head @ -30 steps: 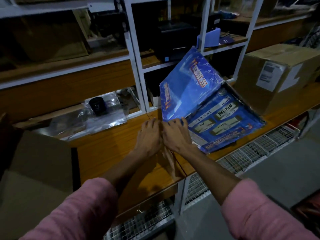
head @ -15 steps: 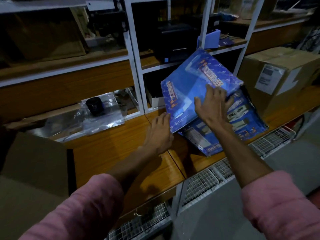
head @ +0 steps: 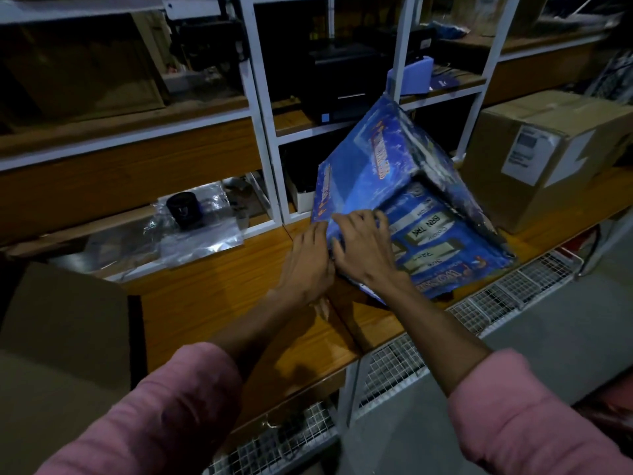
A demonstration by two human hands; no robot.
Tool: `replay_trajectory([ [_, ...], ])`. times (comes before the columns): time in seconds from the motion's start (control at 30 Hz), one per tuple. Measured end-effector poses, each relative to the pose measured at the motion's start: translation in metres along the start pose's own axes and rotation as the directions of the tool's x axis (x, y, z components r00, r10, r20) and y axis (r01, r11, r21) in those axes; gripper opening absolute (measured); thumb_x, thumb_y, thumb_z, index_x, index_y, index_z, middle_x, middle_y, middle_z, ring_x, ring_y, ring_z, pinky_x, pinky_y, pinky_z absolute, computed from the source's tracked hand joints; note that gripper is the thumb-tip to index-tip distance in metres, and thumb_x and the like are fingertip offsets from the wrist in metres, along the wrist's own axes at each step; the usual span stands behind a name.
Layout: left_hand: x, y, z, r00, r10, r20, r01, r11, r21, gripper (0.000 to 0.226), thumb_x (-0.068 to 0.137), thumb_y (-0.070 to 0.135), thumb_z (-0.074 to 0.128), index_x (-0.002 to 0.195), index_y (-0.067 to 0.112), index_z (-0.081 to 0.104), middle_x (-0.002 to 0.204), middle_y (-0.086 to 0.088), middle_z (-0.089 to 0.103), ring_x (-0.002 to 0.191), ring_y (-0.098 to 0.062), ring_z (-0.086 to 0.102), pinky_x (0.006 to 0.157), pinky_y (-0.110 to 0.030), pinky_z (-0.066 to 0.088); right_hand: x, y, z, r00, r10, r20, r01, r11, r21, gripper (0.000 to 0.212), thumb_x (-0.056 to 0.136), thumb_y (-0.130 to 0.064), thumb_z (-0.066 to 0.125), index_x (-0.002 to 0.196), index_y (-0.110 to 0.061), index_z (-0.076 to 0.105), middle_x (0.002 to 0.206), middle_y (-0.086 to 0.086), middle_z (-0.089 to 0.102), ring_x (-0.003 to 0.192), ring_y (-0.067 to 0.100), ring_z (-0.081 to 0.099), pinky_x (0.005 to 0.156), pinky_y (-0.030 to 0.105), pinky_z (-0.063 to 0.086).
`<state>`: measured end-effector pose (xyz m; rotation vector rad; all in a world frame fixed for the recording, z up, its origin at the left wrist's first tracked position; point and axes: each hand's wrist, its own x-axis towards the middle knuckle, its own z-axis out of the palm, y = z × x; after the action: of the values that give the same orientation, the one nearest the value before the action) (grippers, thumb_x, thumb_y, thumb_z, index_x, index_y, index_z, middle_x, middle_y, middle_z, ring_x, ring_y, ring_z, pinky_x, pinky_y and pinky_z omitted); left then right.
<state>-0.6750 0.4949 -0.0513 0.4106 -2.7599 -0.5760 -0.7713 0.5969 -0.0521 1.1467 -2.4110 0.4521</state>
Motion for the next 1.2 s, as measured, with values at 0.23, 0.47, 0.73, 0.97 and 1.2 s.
replay_trajectory([
  [0.23,-0.006,-0.018,-0.017,0.991,-0.043,-0.125,0.05,0.997,0.051,0.082,0.094,0.027,0.062,0.158,0.009,0.013,0.164,-0.015,0.017,0.15,-0.033,0.017,0.12,-0.052,0.025,0.004,-0.028,0.008,0.973,-0.138,0.187,0.073,0.945,0.319,0.044,0.093,-0.019,0.053,0.137,-0.009,0.052,0.121,0.015,0.061,0.114,0.032,0.051,0.094,0.044,0.045],
  [0.47,-0.001,-0.012,-0.021,0.991,0.058,-0.117,-0.035,0.98,0.194,0.079,0.092,0.028,0.058,0.157,0.009,0.017,0.165,-0.017,0.012,0.15,-0.036,0.013,0.12,-0.054,0.024,0.0,-0.016,-0.009,0.981,-0.041,-0.188,0.101,0.943,0.317,0.025,0.09,-0.014,0.06,0.113,-0.009,0.068,0.109,0.009,0.068,0.103,0.03,0.057,0.088,0.047,0.048],
  [0.73,0.027,0.016,-0.018,0.922,0.387,0.003,-0.33,0.784,0.526,0.082,0.095,0.028,0.042,0.16,0.022,-0.007,0.168,-0.003,-0.016,0.153,-0.038,-0.013,0.12,-0.06,0.014,-0.009,0.045,-0.039,0.929,0.278,-0.246,-0.228,0.95,0.216,0.046,0.093,-0.028,0.061,0.135,-0.013,0.053,0.141,0.014,0.047,0.13,0.034,0.043,0.107,0.05,0.038],
  [0.97,0.038,0.026,-0.019,0.95,0.307,0.059,-0.298,0.832,0.468,0.085,0.094,0.036,0.057,0.159,0.025,0.003,0.164,-0.01,0.007,0.149,-0.046,0.005,0.121,-0.058,0.014,-0.022,0.064,-0.026,0.965,0.233,0.118,-0.247,0.96,0.128,0.07,0.092,-0.044,0.058,0.154,-0.025,0.029,0.158,0.005,0.03,0.146,0.031,0.023,0.118,0.057,0.02],
  [1.2,-0.009,-0.013,-0.021,0.999,0.0,-0.033,0.005,0.99,0.142,0.07,0.087,0.032,0.06,0.15,0.025,0.031,0.145,-0.011,0.024,0.123,-0.044,0.034,0.103,-0.052,0.039,-0.039,0.007,-0.006,0.996,0.042,0.078,-0.049,0.995,0.087,0.054,0.09,-0.051,0.055,0.139,-0.028,0.05,0.141,0.003,0.047,0.131,0.031,0.038,0.109,0.052,0.025],
])
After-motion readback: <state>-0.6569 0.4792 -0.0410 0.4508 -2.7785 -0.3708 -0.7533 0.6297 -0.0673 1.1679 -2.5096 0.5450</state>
